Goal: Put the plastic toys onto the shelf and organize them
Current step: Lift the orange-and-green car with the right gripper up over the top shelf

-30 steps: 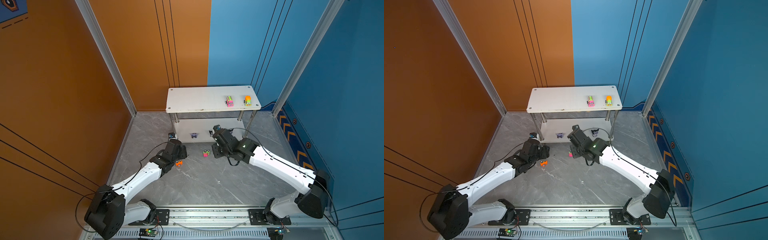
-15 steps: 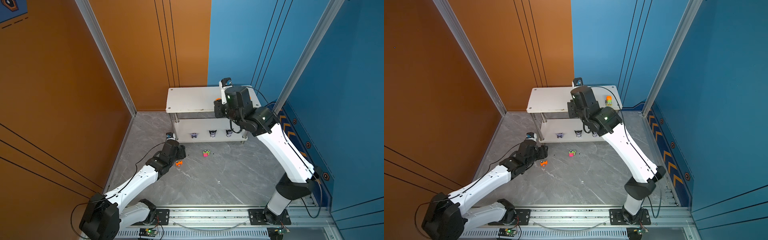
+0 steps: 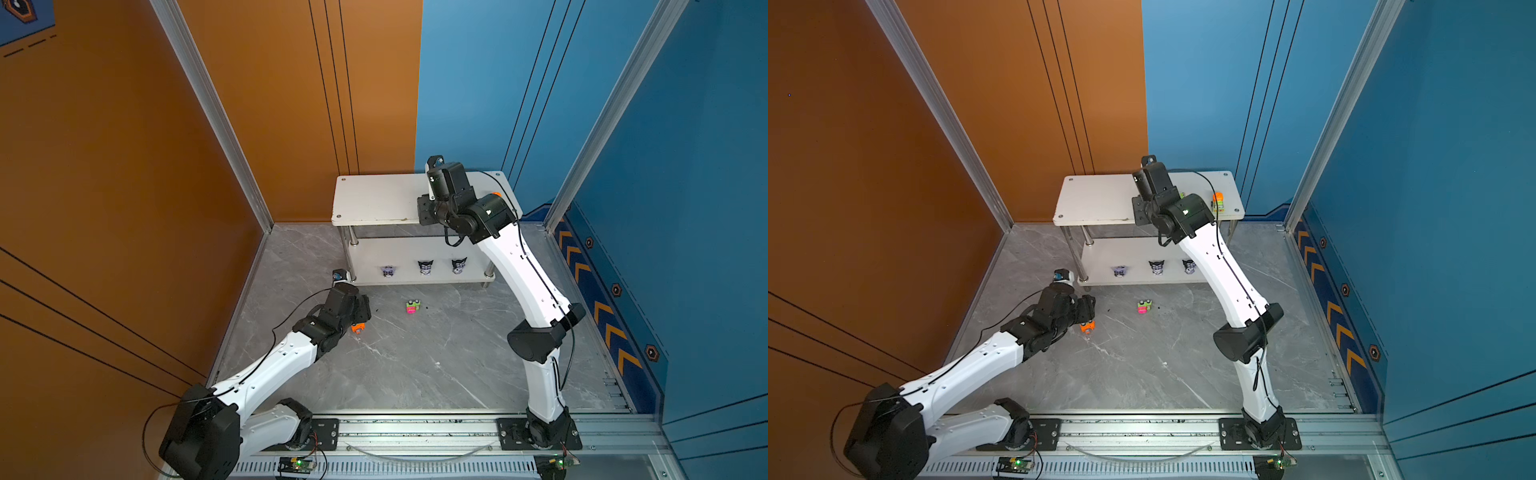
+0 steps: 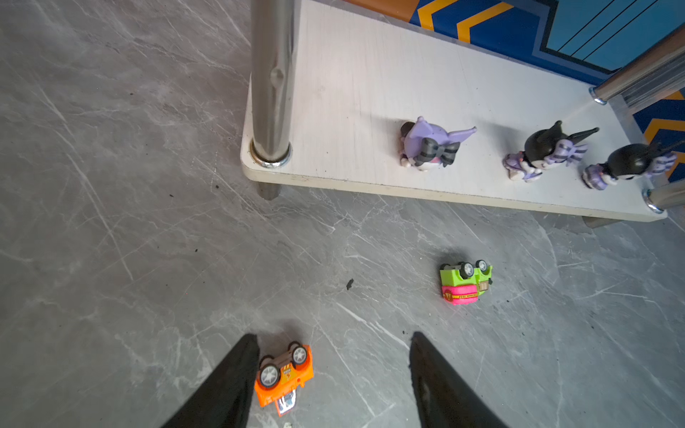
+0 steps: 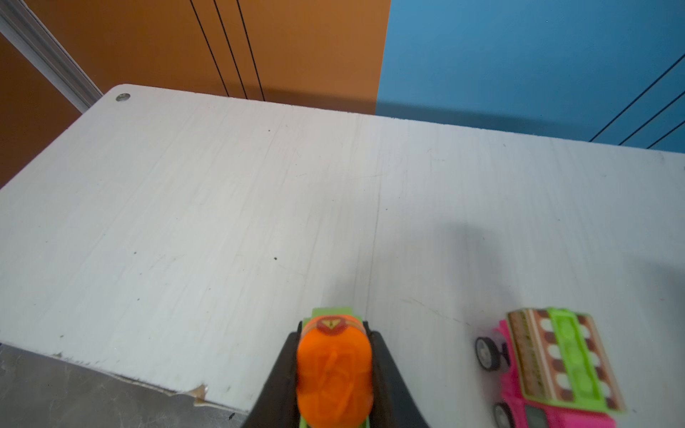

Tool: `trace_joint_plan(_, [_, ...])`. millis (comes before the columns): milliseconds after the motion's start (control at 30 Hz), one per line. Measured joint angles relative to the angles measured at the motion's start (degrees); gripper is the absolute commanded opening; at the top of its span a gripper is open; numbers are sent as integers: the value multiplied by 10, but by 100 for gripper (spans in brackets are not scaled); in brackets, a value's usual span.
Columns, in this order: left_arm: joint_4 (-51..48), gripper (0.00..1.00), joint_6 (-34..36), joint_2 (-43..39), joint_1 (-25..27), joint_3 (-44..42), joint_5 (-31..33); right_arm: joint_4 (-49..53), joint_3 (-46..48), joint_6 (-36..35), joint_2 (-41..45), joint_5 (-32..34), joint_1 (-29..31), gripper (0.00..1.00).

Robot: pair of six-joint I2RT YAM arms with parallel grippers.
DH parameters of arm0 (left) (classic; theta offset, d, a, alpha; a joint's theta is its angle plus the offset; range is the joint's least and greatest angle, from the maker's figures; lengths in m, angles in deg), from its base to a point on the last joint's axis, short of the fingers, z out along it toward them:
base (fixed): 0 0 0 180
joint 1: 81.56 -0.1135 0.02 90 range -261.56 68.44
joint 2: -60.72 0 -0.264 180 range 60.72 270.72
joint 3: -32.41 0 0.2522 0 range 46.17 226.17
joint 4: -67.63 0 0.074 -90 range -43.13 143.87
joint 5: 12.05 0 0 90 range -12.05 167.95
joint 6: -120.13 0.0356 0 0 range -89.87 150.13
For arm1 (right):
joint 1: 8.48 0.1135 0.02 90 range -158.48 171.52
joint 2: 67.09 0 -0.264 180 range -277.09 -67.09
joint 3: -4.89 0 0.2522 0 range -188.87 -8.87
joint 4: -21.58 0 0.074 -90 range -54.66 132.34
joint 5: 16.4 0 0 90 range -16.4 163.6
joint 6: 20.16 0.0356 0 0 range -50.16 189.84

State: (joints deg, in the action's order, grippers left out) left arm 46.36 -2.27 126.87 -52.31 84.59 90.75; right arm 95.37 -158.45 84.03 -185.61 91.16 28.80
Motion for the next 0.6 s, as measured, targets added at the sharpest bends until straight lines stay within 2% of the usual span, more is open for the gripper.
trace_joint_plan(600, [0,67,0,18,-1,0,0,-17,-8,19,-16,-8,-9,22])
